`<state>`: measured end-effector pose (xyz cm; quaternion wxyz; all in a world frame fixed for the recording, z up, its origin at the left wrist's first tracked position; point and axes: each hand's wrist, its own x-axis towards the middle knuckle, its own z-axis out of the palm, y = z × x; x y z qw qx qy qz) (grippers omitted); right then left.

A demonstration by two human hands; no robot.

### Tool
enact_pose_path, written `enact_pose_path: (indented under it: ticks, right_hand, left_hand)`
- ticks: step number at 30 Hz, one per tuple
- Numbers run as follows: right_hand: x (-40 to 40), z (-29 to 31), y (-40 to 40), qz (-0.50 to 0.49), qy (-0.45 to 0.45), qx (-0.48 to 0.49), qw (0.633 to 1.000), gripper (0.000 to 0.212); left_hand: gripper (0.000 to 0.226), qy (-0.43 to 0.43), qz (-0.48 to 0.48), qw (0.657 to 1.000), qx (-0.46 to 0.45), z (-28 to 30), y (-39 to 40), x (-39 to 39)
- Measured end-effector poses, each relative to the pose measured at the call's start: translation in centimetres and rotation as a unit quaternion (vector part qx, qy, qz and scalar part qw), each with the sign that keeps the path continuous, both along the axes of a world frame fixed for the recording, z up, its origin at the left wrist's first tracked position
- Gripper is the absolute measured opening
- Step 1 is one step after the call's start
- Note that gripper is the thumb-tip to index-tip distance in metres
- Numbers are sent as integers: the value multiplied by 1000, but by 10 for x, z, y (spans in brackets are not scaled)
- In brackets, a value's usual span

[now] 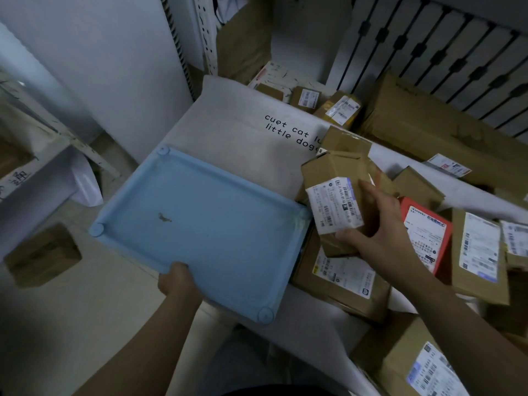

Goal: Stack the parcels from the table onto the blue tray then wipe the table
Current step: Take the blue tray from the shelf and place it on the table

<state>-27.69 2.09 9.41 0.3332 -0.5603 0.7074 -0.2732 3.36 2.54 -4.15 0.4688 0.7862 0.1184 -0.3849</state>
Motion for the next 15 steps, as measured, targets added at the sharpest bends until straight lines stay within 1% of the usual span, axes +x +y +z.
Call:
enact_pose_path:
  ticks: [2,5,8,10,11,13,14,15]
  right_hand:
    - [6,-3,-4,13,-2,2,1000,93]
    - [18,-8,-10,38,0,8,999,94]
    - [29,-12,-13,42,19,-2,999,98]
    - [33,-13,-11,21,39,-18,999,103]
    - [32,-13,-7,10,47,-25,999,105]
    - [27,-15,9,16,60,-32,998,107]
    - [23,-19,20,37,75,-32,996,108]
    - [17,-24,32,64,98,-29,993,110]
  left_hand:
    - [49,20,-1,1000,5,0,-1,-4]
    - [49,41,-19,998,37,0,0,1]
    - [50,18,-34,998,43,-1,-2,8]
    - [57,-27,-24,998,59,3,-5,10]
    - [60,-67,-32,994,81,6,-6,11]
    - [64,-177,-94,972,125,14,-10,7]
    - [65,-221,-123,960,121,19,-12,2]
    - [65,-249,-141,952,110,23,-14,-4]
